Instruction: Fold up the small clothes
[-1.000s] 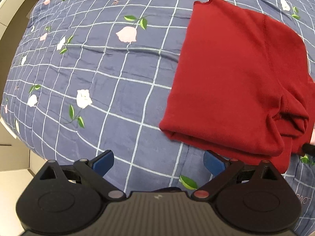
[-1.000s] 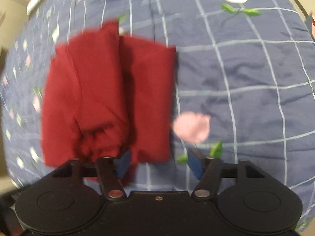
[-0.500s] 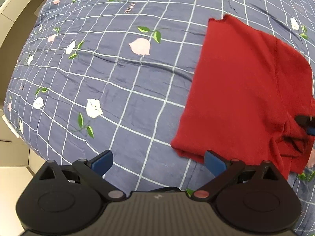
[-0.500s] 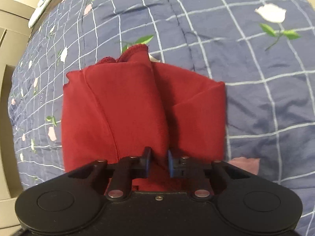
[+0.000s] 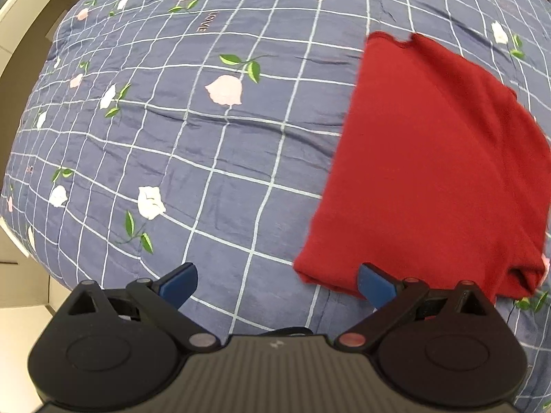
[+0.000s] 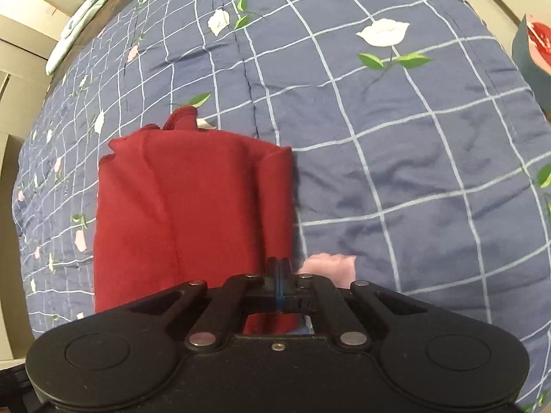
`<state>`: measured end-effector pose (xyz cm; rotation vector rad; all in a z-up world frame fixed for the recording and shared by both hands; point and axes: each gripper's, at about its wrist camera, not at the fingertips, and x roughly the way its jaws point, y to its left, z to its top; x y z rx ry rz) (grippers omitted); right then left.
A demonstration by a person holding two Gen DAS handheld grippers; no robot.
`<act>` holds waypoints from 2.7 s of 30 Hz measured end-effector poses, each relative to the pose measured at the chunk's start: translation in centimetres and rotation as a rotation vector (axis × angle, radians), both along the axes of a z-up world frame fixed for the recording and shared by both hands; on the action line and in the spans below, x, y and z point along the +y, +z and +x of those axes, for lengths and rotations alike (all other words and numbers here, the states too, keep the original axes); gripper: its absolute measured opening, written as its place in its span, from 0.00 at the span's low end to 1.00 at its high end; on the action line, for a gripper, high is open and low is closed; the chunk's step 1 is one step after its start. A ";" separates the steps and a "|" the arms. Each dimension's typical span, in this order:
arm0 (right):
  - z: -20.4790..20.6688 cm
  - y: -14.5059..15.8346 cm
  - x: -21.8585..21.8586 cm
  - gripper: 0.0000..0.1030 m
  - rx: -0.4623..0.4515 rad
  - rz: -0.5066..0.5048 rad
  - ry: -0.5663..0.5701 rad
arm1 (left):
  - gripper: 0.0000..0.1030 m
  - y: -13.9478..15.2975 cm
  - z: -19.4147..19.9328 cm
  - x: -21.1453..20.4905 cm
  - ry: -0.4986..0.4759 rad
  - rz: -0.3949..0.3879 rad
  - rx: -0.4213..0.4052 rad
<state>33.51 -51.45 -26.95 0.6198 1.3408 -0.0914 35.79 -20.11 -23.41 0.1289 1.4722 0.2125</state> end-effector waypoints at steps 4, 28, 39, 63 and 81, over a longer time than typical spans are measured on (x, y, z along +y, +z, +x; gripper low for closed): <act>0.3 0.1 0.3 0.12 -0.014 0.024 0.009 | 0.98 0.1 -0.4 -0.4 -0.012 0.012 0.003; -0.5 -0.6 1.9 0.04 0.011 -0.070 0.083 | 0.99 9.9 -2.2 -0.3 -0.016 -0.013 -0.132; -4.8 1.2 3.5 0.75 -0.020 -0.058 -0.076 | 0.99 11.8 -3.4 1.3 -0.161 -0.037 -0.171; -19.3 4.1 11.5 0.99 0.078 -0.179 -0.159 | 0.99 4.9 -8.8 7.6 -0.440 -0.024 0.038; -13.3 1.9 9.8 0.99 0.135 -0.122 -0.081 | 0.99 4.8 -5.8 7.6 -0.319 0.005 0.071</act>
